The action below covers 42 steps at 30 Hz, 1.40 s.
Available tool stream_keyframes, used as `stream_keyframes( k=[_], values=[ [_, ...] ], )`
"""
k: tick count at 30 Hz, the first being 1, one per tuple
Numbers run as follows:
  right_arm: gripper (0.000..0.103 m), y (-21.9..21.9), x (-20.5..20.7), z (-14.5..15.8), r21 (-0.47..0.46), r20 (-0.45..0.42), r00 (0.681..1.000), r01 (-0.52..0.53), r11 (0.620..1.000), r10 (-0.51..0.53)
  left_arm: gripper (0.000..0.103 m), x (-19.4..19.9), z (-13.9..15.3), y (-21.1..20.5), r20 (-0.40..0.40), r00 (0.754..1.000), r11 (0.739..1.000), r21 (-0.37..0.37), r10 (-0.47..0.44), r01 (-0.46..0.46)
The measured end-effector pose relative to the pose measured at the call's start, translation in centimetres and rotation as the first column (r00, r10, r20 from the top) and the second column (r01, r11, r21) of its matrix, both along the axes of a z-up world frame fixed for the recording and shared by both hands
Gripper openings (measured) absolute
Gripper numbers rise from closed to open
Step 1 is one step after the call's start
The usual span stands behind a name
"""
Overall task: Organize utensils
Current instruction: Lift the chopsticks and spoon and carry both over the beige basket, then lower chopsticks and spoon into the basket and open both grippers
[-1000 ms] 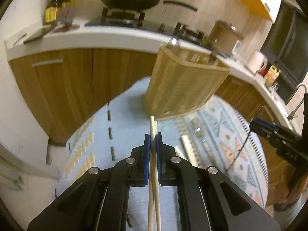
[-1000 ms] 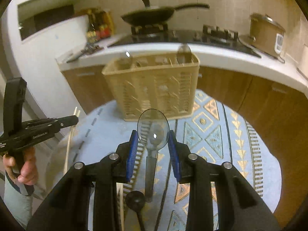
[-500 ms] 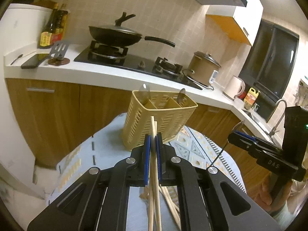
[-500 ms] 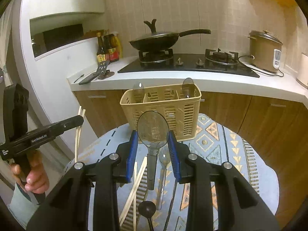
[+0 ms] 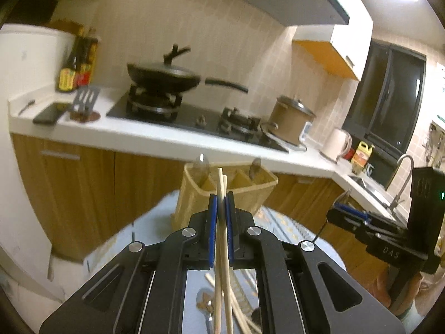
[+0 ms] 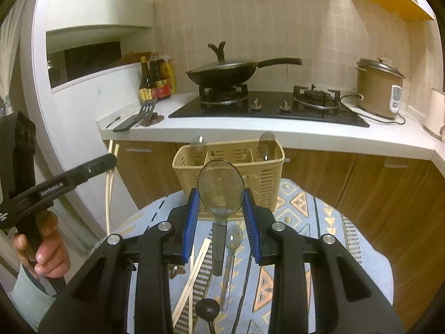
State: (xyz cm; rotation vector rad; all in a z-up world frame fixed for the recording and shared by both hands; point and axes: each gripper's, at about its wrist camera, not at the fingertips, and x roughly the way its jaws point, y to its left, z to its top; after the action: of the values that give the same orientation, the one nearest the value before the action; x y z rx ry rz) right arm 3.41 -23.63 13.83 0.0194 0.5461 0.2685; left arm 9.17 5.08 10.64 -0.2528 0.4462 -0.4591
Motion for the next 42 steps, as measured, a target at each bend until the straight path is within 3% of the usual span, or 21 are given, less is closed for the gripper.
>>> stream_keyframes(
  k=[9,17,22,28,42],
  values=[
    [0.029,0.5,2.1,3.7,-0.014,0.077,0.997,-0.005,1.000,0.006,0.004,1.6,5.6,-1.6,0.157,0.984,0.997,-0.020,0.082,-0.080],
    [0.029,0.3,6.4,6.7,0.001,0.130,0.991,0.016,1.000,-0.016,0.004,5.1,8.4,-3.6,0.242,0.960,0.990,-0.020,0.140,-0.140],
    [0.029,-0.1,9.3,7.3,0.034,0.135,0.991,0.018,0.999,-0.022,0.004,7.7,7.8,-4.2,0.228,0.965,0.991,-0.019,0.130,-0.129],
    [0.029,-0.1,12.3,6.7,0.075,0.141,0.989,0.025,0.997,-0.036,0.004,10.0,7.2,-3.3,0.213,0.967,0.989,-0.075,0.137,-0.124],
    [0.029,0.6,15.7,4.1,0.038,0.149,0.987,0.057,0.998,-0.062,0.004,12.9,5.5,-4.0,0.304,0.920,0.967,-0.133,0.247,-0.216]
  ],
)
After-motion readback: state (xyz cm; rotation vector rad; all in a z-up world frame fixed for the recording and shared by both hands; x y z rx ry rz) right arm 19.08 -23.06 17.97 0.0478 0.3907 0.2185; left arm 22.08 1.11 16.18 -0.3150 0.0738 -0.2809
